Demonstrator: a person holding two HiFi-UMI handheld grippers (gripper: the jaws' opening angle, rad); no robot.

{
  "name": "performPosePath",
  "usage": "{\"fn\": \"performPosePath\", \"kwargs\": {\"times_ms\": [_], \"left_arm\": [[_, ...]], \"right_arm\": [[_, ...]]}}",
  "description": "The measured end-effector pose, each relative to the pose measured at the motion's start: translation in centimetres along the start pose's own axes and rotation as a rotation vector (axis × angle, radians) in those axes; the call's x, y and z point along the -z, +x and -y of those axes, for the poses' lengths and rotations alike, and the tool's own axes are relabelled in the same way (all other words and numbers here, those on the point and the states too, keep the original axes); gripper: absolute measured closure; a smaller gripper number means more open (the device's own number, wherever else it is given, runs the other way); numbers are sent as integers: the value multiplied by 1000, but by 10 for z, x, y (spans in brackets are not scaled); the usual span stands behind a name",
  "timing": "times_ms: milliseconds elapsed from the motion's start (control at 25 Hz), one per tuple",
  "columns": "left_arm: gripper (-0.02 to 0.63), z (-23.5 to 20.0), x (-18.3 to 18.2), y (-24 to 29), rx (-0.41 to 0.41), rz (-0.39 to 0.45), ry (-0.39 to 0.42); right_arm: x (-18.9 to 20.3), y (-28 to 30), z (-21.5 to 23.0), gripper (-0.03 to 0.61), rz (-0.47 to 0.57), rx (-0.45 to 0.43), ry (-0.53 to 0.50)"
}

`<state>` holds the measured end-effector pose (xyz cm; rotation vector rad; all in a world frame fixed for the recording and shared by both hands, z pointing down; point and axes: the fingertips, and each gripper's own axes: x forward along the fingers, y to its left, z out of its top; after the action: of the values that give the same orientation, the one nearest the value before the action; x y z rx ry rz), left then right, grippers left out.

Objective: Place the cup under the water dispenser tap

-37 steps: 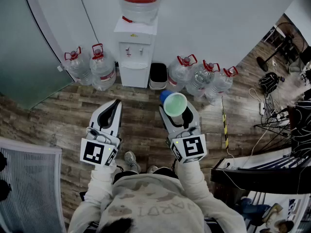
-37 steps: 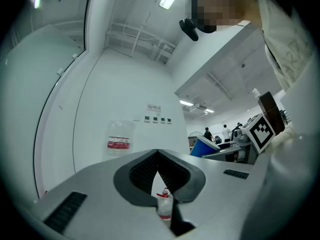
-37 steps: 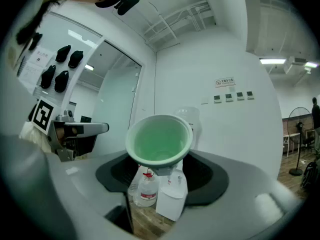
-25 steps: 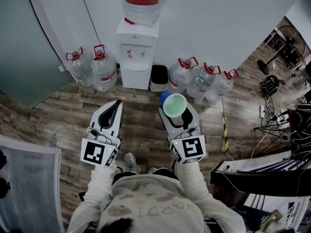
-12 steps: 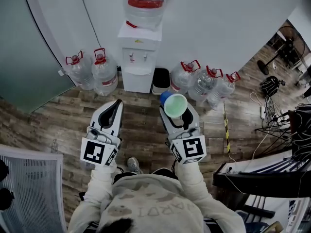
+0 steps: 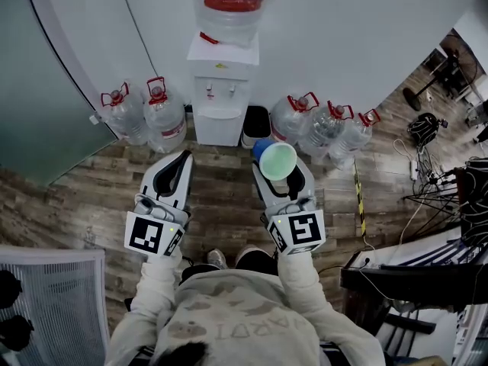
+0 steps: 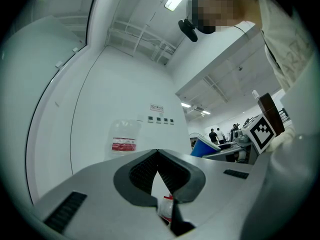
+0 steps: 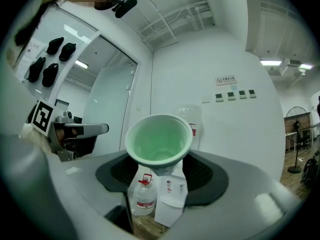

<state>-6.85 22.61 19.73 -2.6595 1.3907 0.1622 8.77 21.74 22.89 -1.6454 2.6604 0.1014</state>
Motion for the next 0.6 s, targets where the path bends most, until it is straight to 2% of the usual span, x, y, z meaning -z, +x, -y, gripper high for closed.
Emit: {"fn": "performPosePath", "kwargs": {"times_ms": [360,600], "left_arm": [[609,-28,15,30,-2,-3,-19],[609,-52,23,68,-26,-2,-15]], "right_arm": [[10,36,17,293,-18,12,1],[12,82,41,293,-18,-23,-12]]}}
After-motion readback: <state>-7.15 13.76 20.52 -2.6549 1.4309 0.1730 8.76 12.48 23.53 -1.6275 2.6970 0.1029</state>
